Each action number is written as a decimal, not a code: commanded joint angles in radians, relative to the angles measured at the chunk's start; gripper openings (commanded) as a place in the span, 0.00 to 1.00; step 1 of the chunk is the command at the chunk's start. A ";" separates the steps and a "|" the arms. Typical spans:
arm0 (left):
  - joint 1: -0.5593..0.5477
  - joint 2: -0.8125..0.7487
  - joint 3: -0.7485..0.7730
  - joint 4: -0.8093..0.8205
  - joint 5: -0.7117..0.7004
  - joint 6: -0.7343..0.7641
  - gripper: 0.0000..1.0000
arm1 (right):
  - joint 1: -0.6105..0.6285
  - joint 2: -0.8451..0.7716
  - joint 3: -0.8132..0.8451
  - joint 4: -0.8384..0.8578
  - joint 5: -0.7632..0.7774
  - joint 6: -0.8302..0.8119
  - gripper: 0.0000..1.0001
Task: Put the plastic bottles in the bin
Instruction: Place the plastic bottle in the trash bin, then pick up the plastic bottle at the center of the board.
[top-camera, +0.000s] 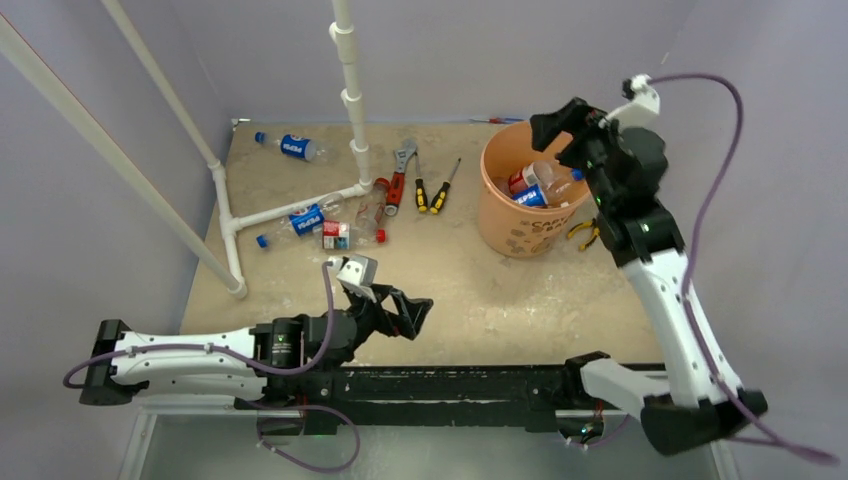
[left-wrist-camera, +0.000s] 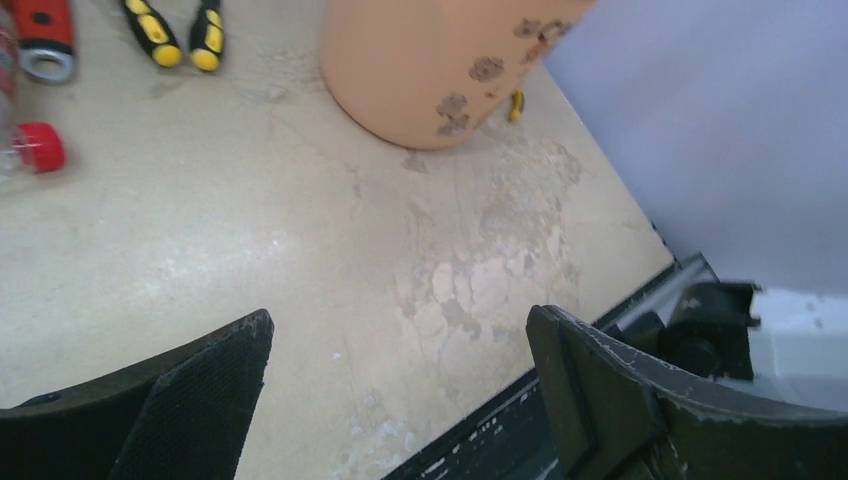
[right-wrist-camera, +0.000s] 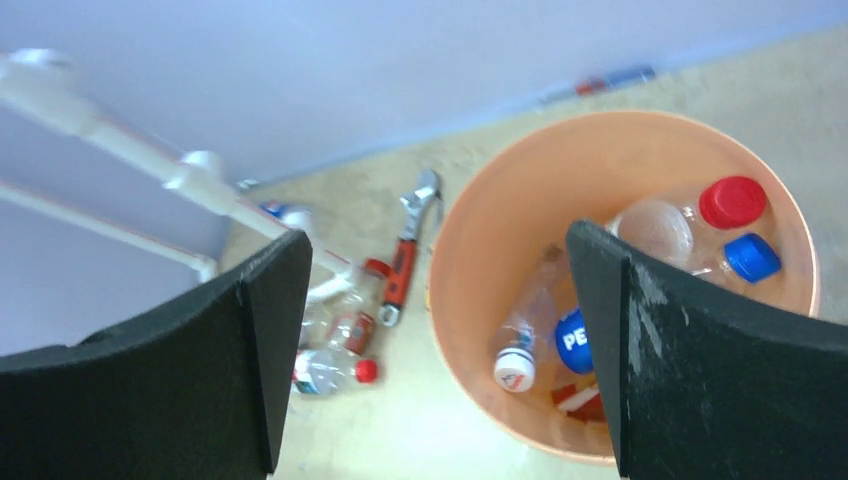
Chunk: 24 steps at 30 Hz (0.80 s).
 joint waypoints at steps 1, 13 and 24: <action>0.001 0.044 0.126 -0.160 -0.230 -0.081 0.99 | -0.001 -0.246 -0.154 0.165 -0.230 -0.022 0.97; 0.310 0.402 0.414 -0.444 -0.169 -0.120 0.99 | -0.001 -0.633 -0.550 0.193 -0.629 0.008 0.94; 0.667 0.771 0.606 -0.411 -0.012 -0.239 0.99 | 0.010 -0.763 -0.640 0.197 -0.650 0.047 0.92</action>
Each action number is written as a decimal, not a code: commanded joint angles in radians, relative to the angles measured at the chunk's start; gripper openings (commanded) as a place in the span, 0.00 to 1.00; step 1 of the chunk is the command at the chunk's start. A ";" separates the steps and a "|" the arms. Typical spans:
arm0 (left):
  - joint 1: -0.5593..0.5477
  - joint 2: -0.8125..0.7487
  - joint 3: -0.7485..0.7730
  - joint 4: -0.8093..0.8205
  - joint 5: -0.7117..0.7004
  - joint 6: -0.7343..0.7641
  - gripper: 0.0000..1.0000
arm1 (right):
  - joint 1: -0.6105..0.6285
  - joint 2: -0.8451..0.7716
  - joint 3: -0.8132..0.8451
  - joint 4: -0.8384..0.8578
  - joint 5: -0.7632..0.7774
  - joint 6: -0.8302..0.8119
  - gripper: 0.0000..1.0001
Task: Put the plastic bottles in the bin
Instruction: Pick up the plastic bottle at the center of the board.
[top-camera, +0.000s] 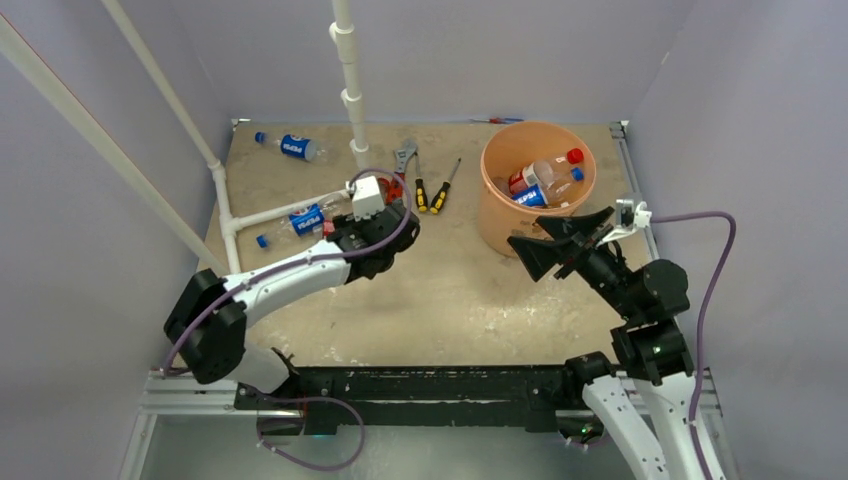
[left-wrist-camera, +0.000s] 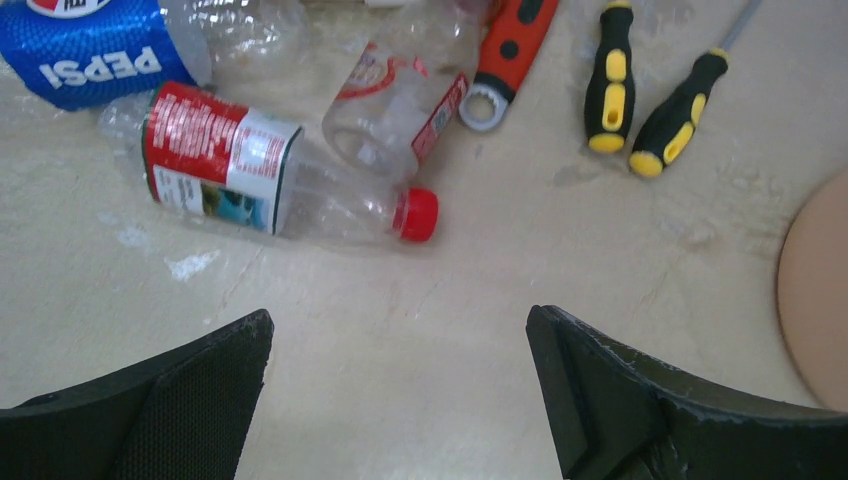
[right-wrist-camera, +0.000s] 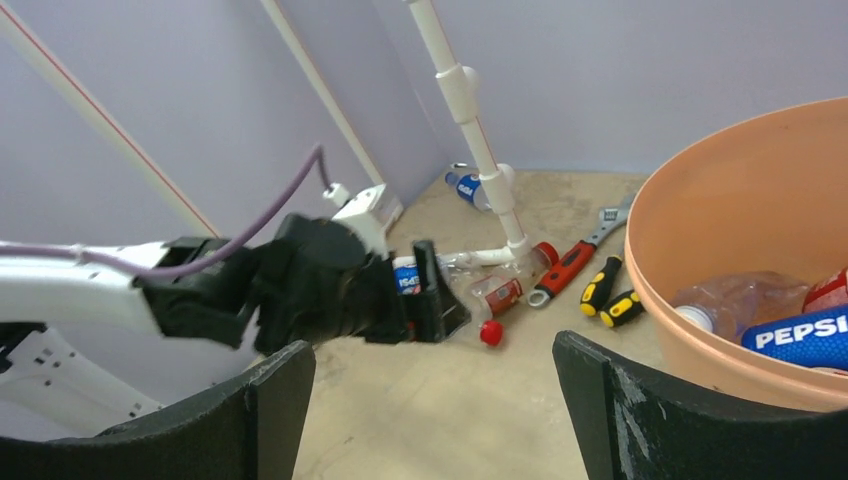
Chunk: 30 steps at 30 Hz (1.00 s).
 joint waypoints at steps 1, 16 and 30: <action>0.080 0.126 0.186 0.011 0.038 0.012 0.99 | 0.012 -0.062 -0.041 0.048 -0.045 0.037 0.92; 0.272 0.370 0.245 0.290 0.240 0.337 0.99 | 0.048 -0.138 -0.057 -0.020 0.017 -0.010 0.92; 0.329 0.533 0.328 0.256 0.286 0.372 0.93 | 0.052 -0.118 -0.034 -0.027 0.031 -0.009 0.92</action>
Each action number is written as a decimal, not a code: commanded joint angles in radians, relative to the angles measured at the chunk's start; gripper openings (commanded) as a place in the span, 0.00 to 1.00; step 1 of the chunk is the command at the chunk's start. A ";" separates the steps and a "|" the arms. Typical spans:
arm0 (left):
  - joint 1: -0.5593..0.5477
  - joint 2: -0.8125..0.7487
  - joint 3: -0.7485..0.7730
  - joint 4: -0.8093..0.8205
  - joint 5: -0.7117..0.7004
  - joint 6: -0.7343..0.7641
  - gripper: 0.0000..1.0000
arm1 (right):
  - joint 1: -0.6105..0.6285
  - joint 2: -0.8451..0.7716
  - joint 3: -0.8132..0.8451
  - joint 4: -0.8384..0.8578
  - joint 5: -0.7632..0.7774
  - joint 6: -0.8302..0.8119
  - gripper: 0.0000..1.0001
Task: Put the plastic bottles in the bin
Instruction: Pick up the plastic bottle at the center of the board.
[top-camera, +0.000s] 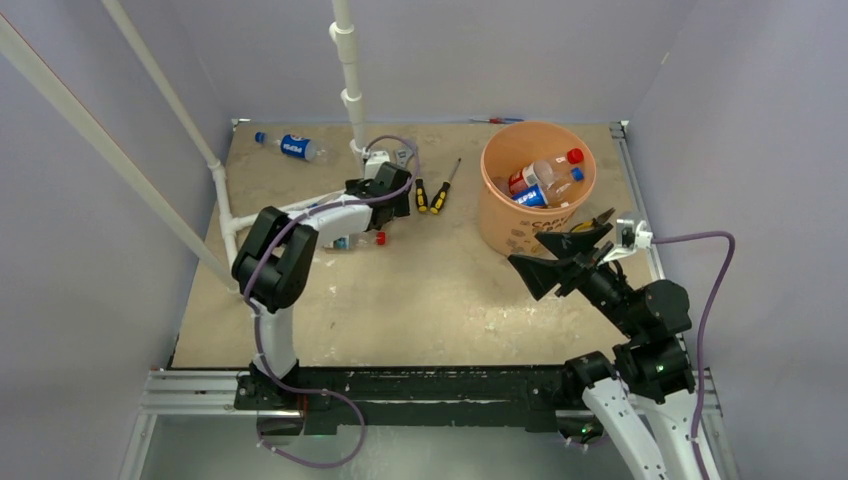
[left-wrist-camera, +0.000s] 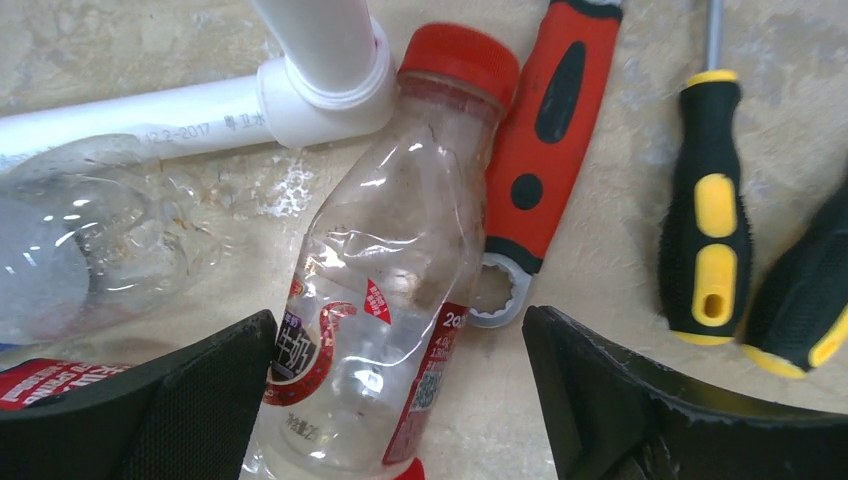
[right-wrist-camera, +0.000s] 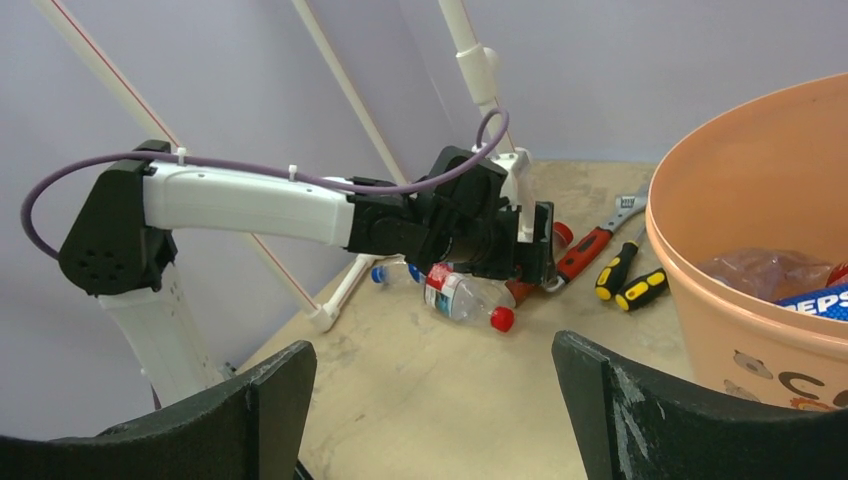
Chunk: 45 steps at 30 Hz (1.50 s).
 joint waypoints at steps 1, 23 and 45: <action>0.017 0.028 0.015 0.011 0.050 0.010 0.92 | 0.005 0.012 0.045 0.009 0.024 -0.013 0.92; 0.015 -0.390 -0.263 0.121 0.166 -0.065 0.26 | 0.005 0.029 0.091 0.018 0.021 0.008 0.91; -0.552 -0.992 -0.977 1.046 0.741 -0.006 0.31 | 0.005 0.188 0.013 0.171 -0.256 0.129 0.91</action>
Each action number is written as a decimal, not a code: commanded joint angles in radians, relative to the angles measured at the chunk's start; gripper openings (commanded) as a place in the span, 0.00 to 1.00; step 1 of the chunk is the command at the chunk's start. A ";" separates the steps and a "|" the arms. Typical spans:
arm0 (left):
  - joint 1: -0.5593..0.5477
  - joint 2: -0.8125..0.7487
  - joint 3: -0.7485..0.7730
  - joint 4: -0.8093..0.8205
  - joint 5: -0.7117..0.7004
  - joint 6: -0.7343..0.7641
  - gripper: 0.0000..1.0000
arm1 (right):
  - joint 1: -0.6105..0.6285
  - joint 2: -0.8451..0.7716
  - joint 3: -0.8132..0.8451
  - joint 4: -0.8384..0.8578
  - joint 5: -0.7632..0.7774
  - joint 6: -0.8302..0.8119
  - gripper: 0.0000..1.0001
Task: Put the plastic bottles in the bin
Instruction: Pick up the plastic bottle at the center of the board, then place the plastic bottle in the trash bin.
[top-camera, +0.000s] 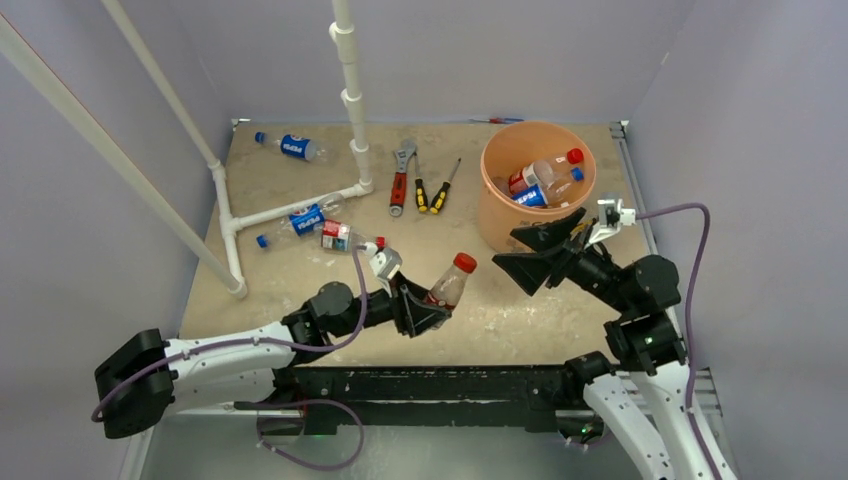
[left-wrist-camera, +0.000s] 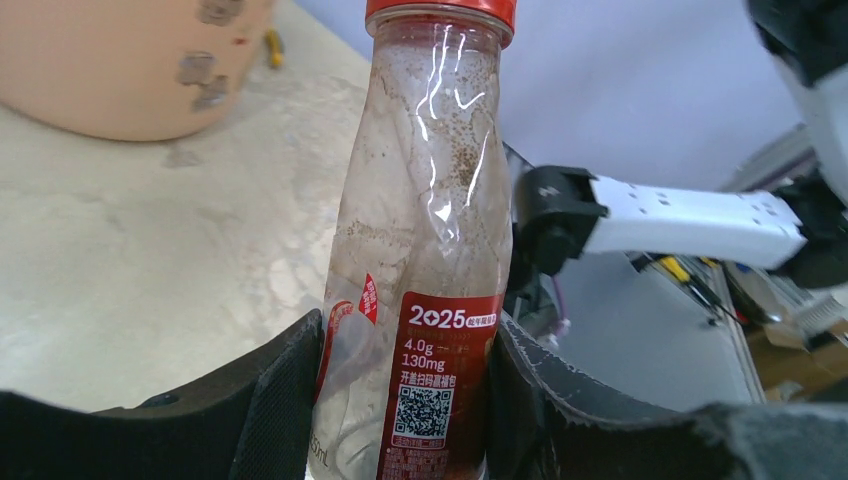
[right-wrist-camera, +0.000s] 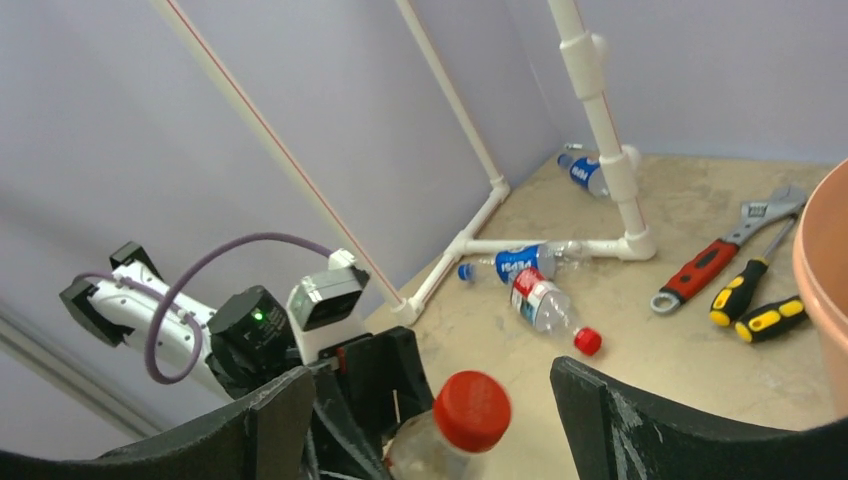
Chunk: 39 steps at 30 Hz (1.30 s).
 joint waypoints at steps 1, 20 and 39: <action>-0.070 -0.015 -0.050 0.279 0.060 0.032 0.31 | 0.001 0.040 -0.028 0.024 -0.069 0.018 0.91; -0.129 0.053 -0.025 0.375 0.017 0.072 0.30 | 0.061 0.104 -0.068 0.067 -0.267 0.044 0.93; -0.143 -0.007 -0.014 0.303 -0.004 0.083 0.29 | 0.294 0.163 -0.064 0.156 0.033 0.076 0.49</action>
